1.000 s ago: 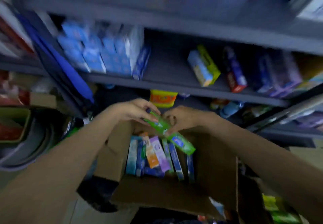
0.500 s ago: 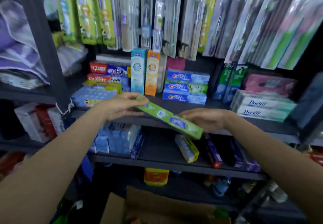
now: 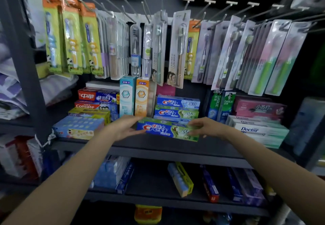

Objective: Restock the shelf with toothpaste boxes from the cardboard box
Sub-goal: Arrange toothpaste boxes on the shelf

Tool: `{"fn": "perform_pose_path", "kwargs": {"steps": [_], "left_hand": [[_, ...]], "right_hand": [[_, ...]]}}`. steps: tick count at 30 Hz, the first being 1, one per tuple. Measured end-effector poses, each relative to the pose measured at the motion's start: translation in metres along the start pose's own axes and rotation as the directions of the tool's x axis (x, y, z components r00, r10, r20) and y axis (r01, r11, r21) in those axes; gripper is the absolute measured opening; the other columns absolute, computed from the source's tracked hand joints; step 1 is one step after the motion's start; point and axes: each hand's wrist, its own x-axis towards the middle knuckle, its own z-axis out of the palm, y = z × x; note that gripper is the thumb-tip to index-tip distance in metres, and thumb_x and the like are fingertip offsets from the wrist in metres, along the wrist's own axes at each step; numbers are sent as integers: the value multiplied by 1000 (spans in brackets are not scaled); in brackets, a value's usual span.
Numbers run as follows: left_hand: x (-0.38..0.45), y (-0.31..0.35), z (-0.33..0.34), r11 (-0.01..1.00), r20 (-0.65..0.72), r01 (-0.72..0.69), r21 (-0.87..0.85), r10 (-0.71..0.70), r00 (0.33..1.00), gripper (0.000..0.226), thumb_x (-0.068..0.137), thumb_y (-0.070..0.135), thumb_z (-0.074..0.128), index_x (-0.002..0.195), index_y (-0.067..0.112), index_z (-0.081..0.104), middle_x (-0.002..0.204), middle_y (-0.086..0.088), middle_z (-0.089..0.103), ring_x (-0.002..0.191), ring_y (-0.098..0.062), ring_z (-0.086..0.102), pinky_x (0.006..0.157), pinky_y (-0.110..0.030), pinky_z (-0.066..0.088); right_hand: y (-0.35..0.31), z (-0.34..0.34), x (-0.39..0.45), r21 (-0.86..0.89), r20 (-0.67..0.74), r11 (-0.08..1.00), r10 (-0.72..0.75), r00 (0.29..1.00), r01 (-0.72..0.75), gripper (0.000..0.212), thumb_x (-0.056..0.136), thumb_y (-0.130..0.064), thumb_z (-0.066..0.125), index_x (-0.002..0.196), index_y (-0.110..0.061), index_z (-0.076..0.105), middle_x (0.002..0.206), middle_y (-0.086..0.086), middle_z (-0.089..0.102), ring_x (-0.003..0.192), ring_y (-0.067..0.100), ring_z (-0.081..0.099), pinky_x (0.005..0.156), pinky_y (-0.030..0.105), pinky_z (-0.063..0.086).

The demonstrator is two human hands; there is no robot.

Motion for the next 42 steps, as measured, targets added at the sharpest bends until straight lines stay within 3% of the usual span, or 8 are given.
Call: {"fn": "perform_pose_path", "kwargs": {"steps": [4,8,12,19,26,35,39,42], "left_hand": [[28,-22,12,999,-54,-7,-33,5,999,25,93,10,51,116,1,50,121,-16,55,99,-22,60,69,-31,59],[56,-27,32,978,-185,-177,-113,154,971,27,93,6,51,119,2,46,111,-10,54,101,-21,57,74,-29,57],[86,-27,49,926,-244,-358,116,376,894,17,92,-3,46,105,6,53,112,-12,59,105,-23,58,76,-25,55],[117,-12,61,831,-154,-413,373,494,856,42,90,-6,44,126,15,49,109,-4,59,100,-17,56,89,-39,49],[142,-1,68,840,-122,-328,432,415,902,50,88,-2,48,133,18,39,120,-5,58,112,-23,55,96,-48,47],[159,-11,74,827,-138,-294,479,401,906,50,87,0,49,133,16,37,121,-9,57,112,-25,55,99,-43,44],[153,-21,81,753,-259,-359,551,563,785,43,84,-1,52,124,10,46,119,-7,54,114,-22,53,101,-38,44],[123,-41,90,647,-269,-430,629,701,660,43,84,-3,52,125,6,45,122,-7,46,116,-15,45,99,-20,34]], "right_hand": [[18,2,26,-290,-50,957,14,999,-27,54,87,-29,64,135,-13,47,141,7,44,127,21,43,100,26,36],[27,-5,46,-297,-150,955,-40,988,-7,52,90,-28,61,136,-12,45,138,10,45,125,23,45,96,24,36],[29,-16,69,-243,-379,970,-102,920,8,47,88,-16,63,133,-10,49,132,17,44,118,28,49,98,25,36],[33,-24,97,-127,-618,991,-116,777,47,42,90,-11,59,132,-11,49,129,14,36,112,27,47,91,19,37],[42,-20,119,-18,-671,1000,-11,741,-2,40,90,-8,59,129,-10,50,129,15,35,113,32,48,100,32,40],[45,-19,128,36,-696,999,44,716,-27,44,89,-2,56,131,-3,41,132,16,34,108,32,51,92,33,42],[44,-12,122,22,-741,1000,18,671,-2,41,87,4,52,127,-1,43,129,19,36,111,35,47,92,36,42],[41,7,102,-47,-751,994,-104,653,103,35,87,6,48,121,-1,48,126,16,39,110,30,47,88,32,43]]}}
